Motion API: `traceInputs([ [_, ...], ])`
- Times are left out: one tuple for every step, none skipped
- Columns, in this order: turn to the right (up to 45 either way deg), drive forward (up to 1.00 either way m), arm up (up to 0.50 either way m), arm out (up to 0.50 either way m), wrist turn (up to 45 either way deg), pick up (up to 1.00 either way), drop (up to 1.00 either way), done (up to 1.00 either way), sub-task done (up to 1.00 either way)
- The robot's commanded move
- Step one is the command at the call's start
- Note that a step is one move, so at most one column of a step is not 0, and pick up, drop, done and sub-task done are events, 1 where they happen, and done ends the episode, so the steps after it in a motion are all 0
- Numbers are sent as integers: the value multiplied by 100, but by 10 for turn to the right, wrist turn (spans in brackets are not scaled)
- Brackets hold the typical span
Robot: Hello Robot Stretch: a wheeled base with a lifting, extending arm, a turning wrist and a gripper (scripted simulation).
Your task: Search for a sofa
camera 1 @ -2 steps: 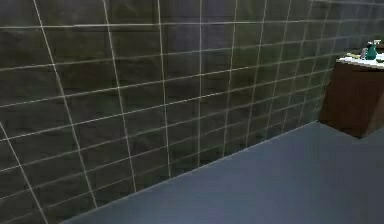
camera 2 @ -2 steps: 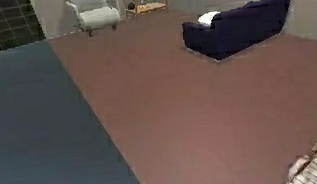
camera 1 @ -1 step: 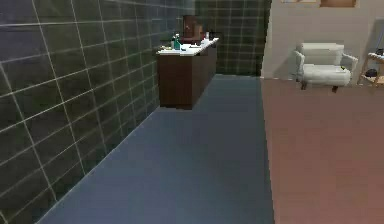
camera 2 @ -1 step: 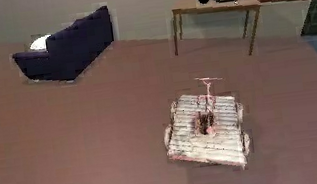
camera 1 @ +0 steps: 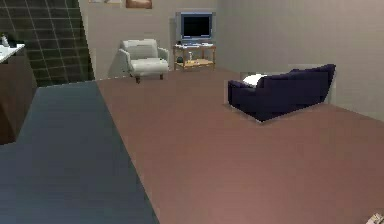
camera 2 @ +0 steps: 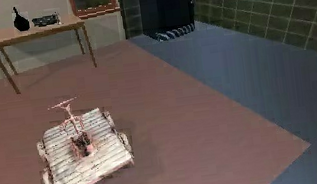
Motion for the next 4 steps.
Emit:
traceInputs([
  [90, 0, 0, 0, 0, 0, 0, 0, 0],
  [0, 65, 0, 0, 0, 0, 0, 0, 0],
  [90, 0, 0, 0, 0, 0, 0, 0, 0],
  [0, 45, 0, 0, 0, 0, 0, 0, 0],
])
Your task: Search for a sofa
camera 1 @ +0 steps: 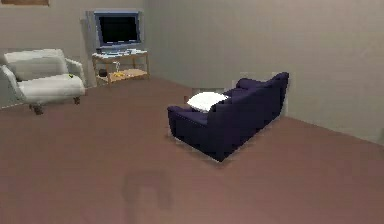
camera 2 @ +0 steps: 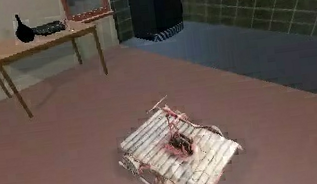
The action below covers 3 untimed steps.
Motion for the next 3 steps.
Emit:
traceInputs([
  [150, 0, 0, 0, 0, 0, 0, 0, 0],
  [0, 85, 0, 0, 0, 0, 0, 0, 0],
  [0, 0, 0, 0, 0, 0, 0, 100, 0],
])
